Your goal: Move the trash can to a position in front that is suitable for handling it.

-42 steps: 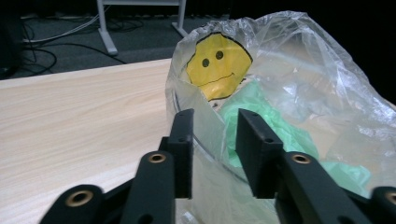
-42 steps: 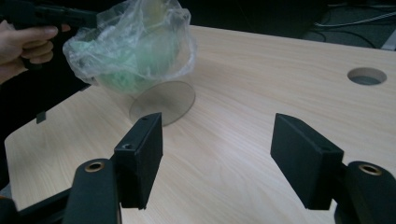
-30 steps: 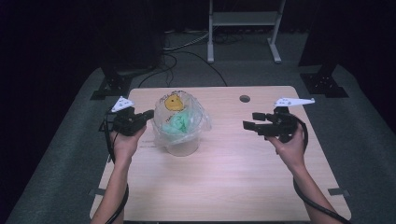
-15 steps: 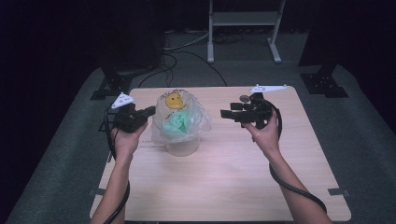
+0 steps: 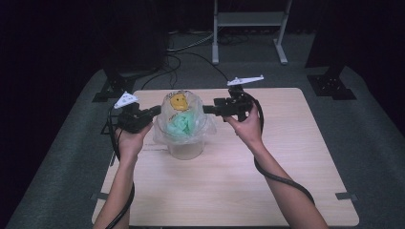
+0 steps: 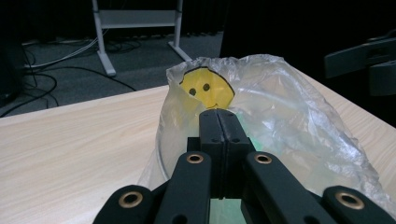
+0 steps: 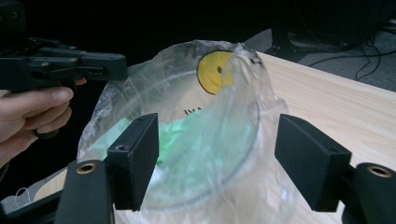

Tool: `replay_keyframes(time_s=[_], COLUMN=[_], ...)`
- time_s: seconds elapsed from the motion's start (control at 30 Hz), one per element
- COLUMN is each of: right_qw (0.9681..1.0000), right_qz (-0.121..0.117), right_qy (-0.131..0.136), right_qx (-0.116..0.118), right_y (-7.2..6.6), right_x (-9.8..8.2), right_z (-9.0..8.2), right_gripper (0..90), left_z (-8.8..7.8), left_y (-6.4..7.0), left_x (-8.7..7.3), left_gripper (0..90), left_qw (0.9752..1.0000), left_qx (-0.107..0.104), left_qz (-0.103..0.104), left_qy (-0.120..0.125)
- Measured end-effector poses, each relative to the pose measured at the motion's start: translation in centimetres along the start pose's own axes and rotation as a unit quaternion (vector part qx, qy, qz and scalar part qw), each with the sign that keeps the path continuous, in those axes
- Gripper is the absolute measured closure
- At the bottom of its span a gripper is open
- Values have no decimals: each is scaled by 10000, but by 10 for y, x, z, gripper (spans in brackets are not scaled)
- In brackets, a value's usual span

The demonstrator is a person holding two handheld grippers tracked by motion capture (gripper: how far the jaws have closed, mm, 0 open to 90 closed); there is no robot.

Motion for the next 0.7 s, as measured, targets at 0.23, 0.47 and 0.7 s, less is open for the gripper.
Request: replay_keyframes(time_s=[0.23, 0.47, 0.7], right_qw=[9998, 9983, 9967], right_qz=[13, 113, 267], right_qy=[-176, -278, -476], right_qx=[-123, -503, -599], right_y=[-6, -3, -3], right_x=[8, 10, 7], right_z=[23, 39, 51], right_gripper=[312, 415, 830], left_z=[-1, 0, 0], left_y=[1, 0, 0], left_x=[5, 7, 8], left_gripper=[900, 900, 900], left_qw=[10000, 10000, 9999], left_qx=[-18, -38, -102], left_qz=[11, -12, -64], left_qy=[47, 62, 118])
Point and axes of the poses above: each handheld gripper's, and its own axes: z roughly forward along the jaws, x roughly out of its top, y roughly to its right, the point moved 3 cm from there along z, roughly forward along the jaws, and after that the axes turned 10 degrees about z, right-handed, at the moved point
